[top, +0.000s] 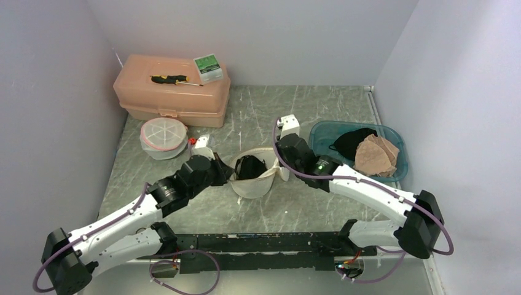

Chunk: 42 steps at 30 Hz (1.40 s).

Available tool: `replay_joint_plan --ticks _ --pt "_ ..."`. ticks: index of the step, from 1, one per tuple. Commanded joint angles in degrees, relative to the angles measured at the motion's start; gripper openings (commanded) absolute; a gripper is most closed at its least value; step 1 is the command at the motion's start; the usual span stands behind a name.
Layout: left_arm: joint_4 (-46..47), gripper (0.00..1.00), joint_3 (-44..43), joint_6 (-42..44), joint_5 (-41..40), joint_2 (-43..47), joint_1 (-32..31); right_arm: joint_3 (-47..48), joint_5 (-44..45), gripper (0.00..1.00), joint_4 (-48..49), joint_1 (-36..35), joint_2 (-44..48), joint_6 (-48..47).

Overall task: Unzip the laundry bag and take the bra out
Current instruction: Pick up the bra from the laundry bag.

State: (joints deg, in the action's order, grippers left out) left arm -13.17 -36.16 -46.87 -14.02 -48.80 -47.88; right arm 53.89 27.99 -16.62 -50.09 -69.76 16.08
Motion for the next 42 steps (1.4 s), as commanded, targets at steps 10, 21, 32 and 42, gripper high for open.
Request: replay_joint_plan --ticks 10,21,32,42 --pt "3.85 0.03 7.77 0.76 3.28 -1.2 -0.29 -12.67 -2.32 0.13 -0.17 -4.17 7.61 6.24" --pt "2.2 0.03 6.28 -1.39 2.48 -1.8 -0.28 -10.67 -20.54 0.54 6.06 -8.4 17.18 5.28" --pt "-2.45 0.03 6.46 -3.39 -0.28 -0.63 -0.28 -5.83 -23.78 0.69 15.55 -9.91 -1.3 9.37" --pt "-4.39 0.03 7.89 -3.59 -1.67 2.6 -0.29 -1.04 -16.1 0.73 18.01 -13.88 -13.08 5.79"
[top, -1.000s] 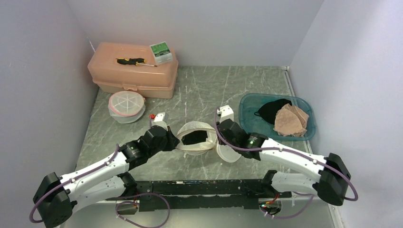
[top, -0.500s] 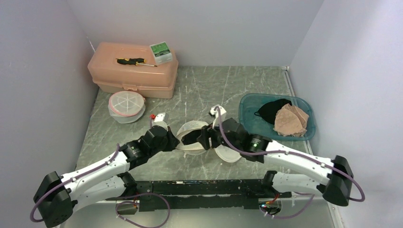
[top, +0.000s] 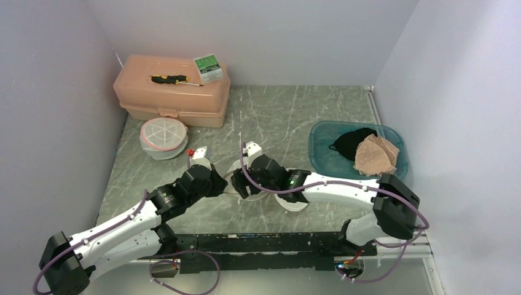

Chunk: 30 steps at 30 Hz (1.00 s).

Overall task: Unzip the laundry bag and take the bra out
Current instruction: Pick up the bra from the laundry bag.

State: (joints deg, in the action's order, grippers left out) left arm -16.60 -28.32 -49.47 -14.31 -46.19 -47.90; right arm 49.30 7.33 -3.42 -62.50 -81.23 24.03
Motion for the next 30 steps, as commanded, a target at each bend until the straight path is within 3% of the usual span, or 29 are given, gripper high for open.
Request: replay_joint_plan --ticks 1,11,23,27,30 --pt "-1.24 0.03 -0.03 -1.04 -1.48 -0.41 -0.22 4.24 5.51 0.73 4.55 -1.61 -2.8 -2.53" --pt "-3.81 0.03 0.69 -3.75 -2.92 -2.41 -0.25 10.4 15.79 0.76 -0.09 -3.32 -11.88 -1.75" --pt "-4.14 0.03 1.58 -4.15 -2.95 -1.35 -0.25 12.76 19.95 0.75 -2.38 -6.2 -17.73 -3.5" --pt "-3.82 0.03 1.65 -4.14 -2.68 -0.92 -0.2 12.06 20.99 0.65 -3.03 -6.39 -18.18 -2.95" --pt "-3.92 0.03 1.54 -4.05 -2.76 -0.75 -0.23 11.09 21.32 0.46 -2.33 -6.47 -16.6 -2.84"
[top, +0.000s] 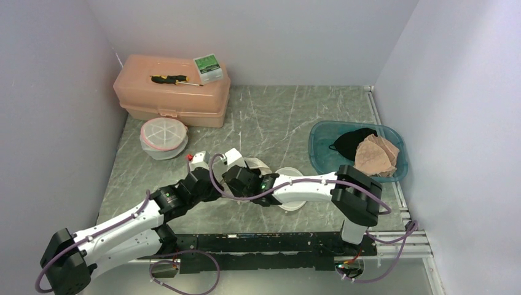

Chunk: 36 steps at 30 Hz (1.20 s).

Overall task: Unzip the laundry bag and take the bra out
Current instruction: Pick up the bra from the laundry bag.

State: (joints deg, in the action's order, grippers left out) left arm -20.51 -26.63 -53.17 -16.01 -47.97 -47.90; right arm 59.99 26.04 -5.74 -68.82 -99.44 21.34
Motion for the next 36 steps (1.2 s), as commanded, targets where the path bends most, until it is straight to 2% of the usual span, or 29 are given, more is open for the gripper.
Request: replay_joint_plan --ticks 1,6,10,16,24,27,36 --pt "-0.12 0.03 -0.12 -0.36 -1.06 1.01 -0.26 0.14 2.79 0.39 0.15 -0.17 2.1 -0.11" --pt "-0.07 0.03 0.02 -0.62 -0.93 1.29 -0.26 -1.55 2.18 0.15 1.86 -0.13 4.6 0.03" --pt "-0.43 0.03 0.03 -0.75 -1.07 1.8 -0.22 -3.0 1.82 0.01 2.93 -0.16 7.38 1.09" --pt "-1.08 0.03 0.08 -0.97 -1.5 2.45 -0.25 -6.19 0.11 0.0 3.57 0.03 13.32 1.53" --pt "0.56 0.03 -1.13 -0.6 -2.51 1.35 -0.26 -14.27 -12.0 0.0 9.95 1.61 26.26 -0.26" --pt "0.91 0.03 -2.03 -0.38 -2.52 -0.11 -0.26 -17.49 -13.87 0.0 12.27 1.92 30.38 -0.85" --pt "2.54 0.03 -5.31 0.43 -3.17 -0.96 -0.23 -24.9 -25.57 0.0 17.46 1.89 37.57 -7.97"
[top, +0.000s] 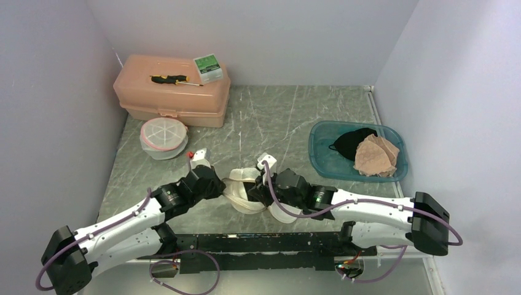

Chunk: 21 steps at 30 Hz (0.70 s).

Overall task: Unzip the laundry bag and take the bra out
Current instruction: Pick up the bra from the laundry bag.

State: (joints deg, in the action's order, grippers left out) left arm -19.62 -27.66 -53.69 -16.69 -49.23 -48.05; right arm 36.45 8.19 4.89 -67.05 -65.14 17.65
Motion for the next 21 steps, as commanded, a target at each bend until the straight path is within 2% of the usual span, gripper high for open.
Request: replay_joint_plan --ticks 1,6,9,14,21 --pt "1.91 0.03 -4.9 1.26 -2.83 0.33 -0.11 -1.62 -9.14 0.0 6.94 0.16 3.61 -4.77" --pt "3.88 0.03 -8.06 3.32 -3.81 -1.8 -0.05 -1.81 -15.45 0.0 7.22 0.18 4.27 -6.2" --pt "4.31 0.03 -9.55 4.02 -3.14 -4.55 -0.1 -2.13 -15.65 0.0 7.95 0.24 5.55 -5.99" --pt "6.48 0.03 -7.53 3.23 -0.88 -6.73 -0.09 -4.05 -9.32 0.0 10.5 0.23 10.06 -4.94" --pt "10.93 0.03 -1.2 2.45 0.61 -2.78 -0.09 -8.31 -0.62 0.0 14.8 0.23 16.76 -4.37"
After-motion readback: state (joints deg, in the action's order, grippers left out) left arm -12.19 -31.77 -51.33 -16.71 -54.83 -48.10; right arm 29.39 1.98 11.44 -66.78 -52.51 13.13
